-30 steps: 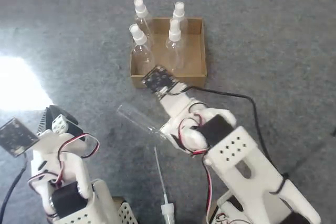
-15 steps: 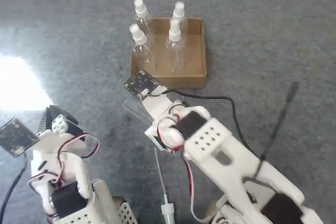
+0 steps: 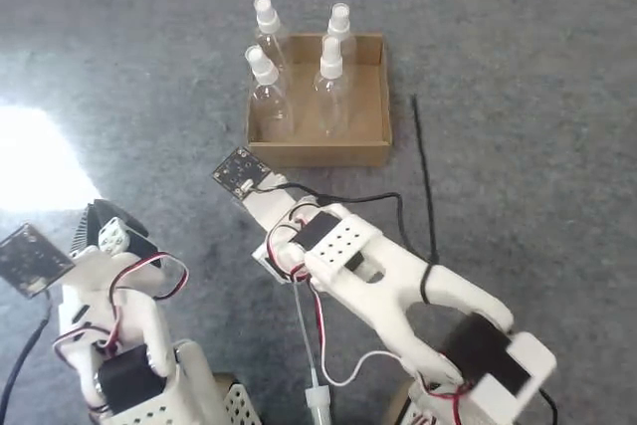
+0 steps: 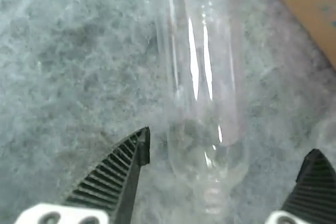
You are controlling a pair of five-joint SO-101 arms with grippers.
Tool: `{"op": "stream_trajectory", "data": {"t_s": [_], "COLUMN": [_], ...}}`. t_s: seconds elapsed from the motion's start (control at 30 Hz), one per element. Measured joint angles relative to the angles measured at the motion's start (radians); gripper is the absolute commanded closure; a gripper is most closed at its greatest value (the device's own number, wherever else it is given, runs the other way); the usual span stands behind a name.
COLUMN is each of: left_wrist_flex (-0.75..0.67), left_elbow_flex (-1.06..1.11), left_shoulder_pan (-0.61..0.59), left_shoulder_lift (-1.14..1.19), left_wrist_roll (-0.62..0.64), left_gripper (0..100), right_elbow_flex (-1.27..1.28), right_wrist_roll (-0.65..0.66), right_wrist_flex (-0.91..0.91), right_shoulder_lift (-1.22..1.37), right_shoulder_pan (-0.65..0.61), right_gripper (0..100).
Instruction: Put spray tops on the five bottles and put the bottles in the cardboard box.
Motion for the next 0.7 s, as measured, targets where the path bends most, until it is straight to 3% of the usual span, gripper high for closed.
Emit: {"op": "stream_trajectory", "data": {"t_s": [0.17,0.27,0.7], "left_wrist_flex": [0.000,0.000,0.000], "left_elbow_flex": [0.000,0.000,0.000], "left_shoulder_pan": [0.000,0.000,0.000], "left_shoulder_lift": [0.000,0.000,0.000], "left_wrist_roll": [0.000,0.000,0.000], "left_gripper": [99,99,99], "right_elbow_flex": [0.000,-0.006,-0.011], "right_wrist_roll": [0.026,0.052,0.071], "right_wrist_flex": [-0.028,-0.029,0.006], "right_shoulder_lift": [0.057,0.063,0.060], "right_shoulder_pan": [0.000,0.000,-0.002], "right_gripper": [81.7,87.7,88.7]}}
